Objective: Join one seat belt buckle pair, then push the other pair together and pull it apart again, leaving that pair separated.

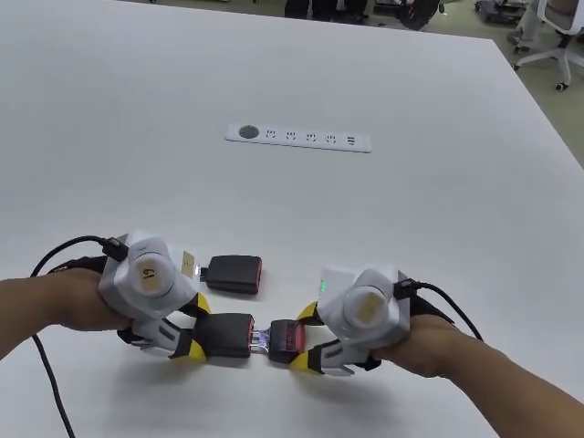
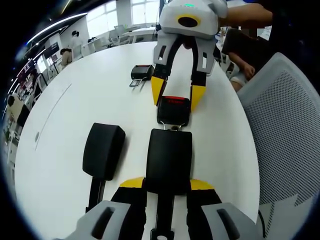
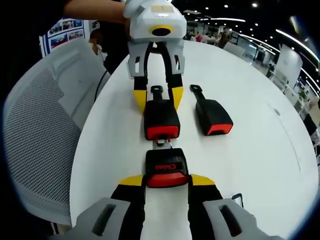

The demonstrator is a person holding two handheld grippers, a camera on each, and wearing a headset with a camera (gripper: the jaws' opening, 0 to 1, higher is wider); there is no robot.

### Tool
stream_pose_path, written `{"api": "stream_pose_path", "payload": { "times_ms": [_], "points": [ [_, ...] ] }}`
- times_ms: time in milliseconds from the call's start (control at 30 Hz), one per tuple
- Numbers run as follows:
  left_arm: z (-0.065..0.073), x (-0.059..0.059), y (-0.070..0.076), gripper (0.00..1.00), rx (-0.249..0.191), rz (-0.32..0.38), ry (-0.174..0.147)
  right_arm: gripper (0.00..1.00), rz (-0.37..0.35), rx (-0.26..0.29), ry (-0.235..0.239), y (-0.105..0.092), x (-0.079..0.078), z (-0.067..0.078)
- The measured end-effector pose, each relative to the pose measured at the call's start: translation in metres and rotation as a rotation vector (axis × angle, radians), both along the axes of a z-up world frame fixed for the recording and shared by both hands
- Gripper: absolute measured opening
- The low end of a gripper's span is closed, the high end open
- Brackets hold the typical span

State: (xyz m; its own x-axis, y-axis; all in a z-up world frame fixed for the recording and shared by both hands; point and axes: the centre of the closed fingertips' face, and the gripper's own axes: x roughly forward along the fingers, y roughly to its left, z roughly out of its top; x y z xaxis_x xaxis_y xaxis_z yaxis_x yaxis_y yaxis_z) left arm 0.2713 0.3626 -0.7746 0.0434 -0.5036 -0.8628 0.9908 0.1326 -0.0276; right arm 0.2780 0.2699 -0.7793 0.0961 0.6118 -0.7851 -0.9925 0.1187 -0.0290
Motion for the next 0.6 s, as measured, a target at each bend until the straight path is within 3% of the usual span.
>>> {"api": "stream_pose_path", "payload": {
  "times_ms": [600],
  "points": [
    [-0.0031,0.0029,0.0028,0.30,-0.003,0.002,0.002,0.28,-0.002,-0.013,0.001,0.0021,0.0015,-0.0030]
  ]
}}
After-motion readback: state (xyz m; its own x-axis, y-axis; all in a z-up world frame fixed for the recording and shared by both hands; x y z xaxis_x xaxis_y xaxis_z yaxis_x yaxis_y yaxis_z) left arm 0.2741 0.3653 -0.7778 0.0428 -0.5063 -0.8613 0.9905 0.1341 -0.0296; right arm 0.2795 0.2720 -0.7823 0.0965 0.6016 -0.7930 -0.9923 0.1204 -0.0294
